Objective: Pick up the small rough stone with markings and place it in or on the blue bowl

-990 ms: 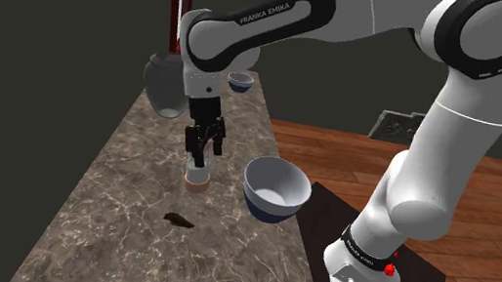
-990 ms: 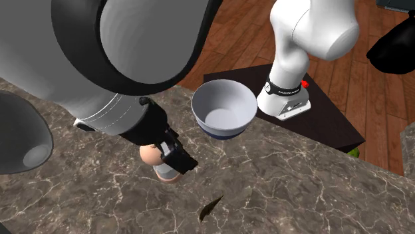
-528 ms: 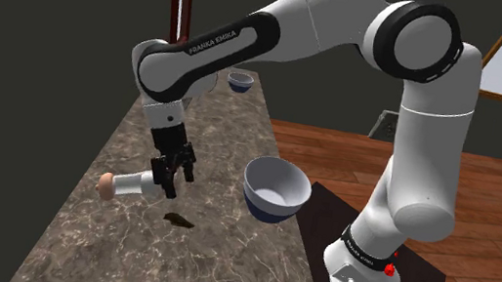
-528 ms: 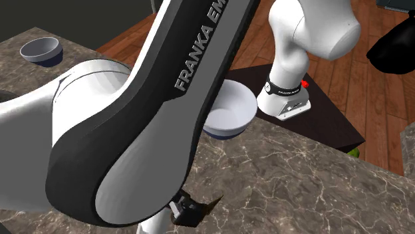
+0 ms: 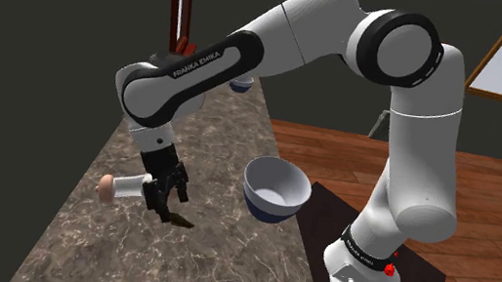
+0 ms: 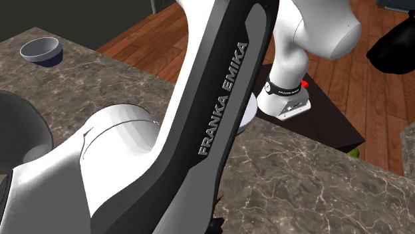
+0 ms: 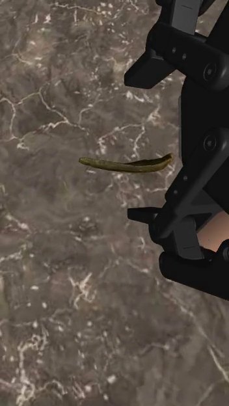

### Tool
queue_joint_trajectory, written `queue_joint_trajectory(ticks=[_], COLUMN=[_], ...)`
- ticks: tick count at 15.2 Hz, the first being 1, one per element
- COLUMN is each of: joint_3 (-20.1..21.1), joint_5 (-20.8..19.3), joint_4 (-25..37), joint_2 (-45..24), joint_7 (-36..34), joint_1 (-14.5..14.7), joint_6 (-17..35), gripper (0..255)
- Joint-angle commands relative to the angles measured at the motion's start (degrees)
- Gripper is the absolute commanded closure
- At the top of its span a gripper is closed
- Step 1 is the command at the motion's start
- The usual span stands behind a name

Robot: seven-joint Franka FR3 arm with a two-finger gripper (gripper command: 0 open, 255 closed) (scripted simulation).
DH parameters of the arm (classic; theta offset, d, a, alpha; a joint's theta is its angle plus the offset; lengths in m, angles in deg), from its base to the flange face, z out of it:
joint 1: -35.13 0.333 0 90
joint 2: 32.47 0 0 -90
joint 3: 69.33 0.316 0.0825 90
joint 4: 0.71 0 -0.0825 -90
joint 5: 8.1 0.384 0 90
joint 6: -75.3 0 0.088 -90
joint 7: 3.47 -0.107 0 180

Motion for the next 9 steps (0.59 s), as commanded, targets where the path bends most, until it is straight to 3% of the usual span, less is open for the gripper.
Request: queue_joint_trajectory(ticks=[1, 9], joint_3=[-0.32, -0.72], joint_5=[0.02, 0.25], joint_4=[-2.03, -2.4], joint_2=[-0.88, -0.88], joint_7=[0.32, 0.48], joint_1=[0.06, 0.5], joint_6=[4.23, 4.63], gripper=[0, 0])
